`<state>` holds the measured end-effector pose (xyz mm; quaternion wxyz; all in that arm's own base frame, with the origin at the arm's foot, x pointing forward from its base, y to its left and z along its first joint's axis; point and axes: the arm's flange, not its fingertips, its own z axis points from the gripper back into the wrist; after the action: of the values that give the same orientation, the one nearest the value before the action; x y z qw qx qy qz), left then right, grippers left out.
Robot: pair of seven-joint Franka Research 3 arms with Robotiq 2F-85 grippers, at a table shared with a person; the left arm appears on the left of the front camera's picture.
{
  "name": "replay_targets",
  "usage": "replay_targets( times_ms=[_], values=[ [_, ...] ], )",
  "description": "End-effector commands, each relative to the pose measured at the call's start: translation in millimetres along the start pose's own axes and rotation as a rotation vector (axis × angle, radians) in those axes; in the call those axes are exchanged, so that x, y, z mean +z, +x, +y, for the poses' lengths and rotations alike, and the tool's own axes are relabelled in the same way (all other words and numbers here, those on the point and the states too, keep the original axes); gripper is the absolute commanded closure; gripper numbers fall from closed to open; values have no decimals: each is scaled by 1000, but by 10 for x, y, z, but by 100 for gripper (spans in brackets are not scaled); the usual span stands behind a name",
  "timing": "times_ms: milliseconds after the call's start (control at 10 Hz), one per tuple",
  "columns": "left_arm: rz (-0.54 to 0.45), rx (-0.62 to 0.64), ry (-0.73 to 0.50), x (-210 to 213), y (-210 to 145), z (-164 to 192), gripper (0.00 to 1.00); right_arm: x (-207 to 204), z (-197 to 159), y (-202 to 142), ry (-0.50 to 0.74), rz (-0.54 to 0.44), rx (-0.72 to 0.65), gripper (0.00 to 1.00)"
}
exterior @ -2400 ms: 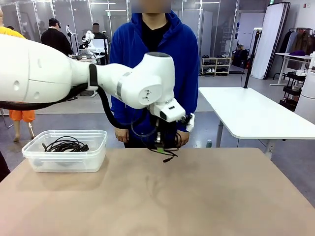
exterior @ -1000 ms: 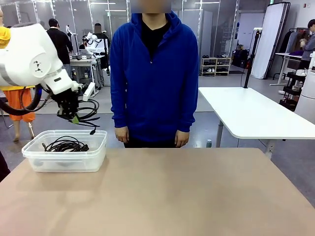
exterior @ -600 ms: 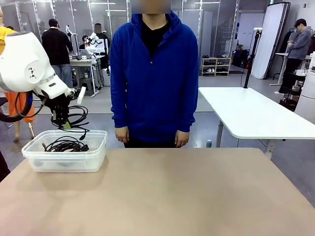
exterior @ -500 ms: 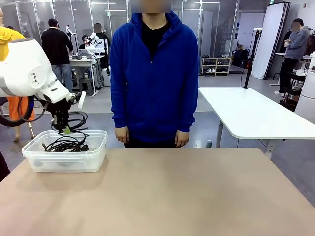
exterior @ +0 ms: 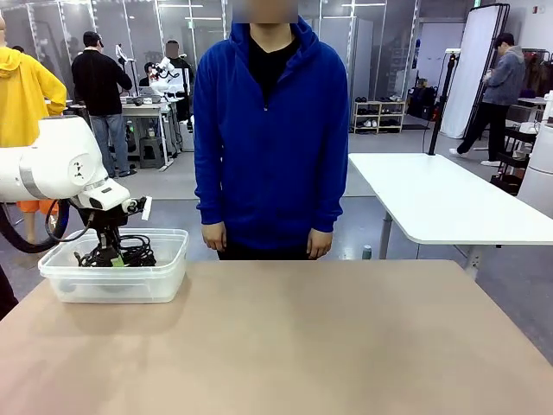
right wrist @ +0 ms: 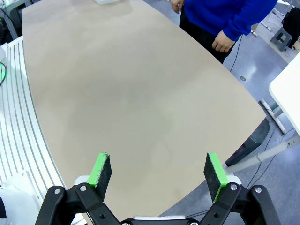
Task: Organize and store the cables.
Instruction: Place the USB Extension Cable into the Organizing box.
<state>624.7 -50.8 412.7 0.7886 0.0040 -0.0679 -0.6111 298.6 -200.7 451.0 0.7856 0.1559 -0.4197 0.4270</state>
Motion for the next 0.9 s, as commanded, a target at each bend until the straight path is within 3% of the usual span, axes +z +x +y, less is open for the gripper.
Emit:
replay_targets(
  times_ms=[0, 600, 800],
  values=[
    [-28, 45, -19, 91, 26, 91, 86, -1, -18, -13, -2, -12, 16, 0],
    [-8, 63, 14, 276, -8, 58, 1, -1, -18, -13, -2, -12, 16, 0],
    [-7, 67, 26, 326, -9, 61, 0, -1, -18, -13, -2, -12, 16, 0]
  ],
)
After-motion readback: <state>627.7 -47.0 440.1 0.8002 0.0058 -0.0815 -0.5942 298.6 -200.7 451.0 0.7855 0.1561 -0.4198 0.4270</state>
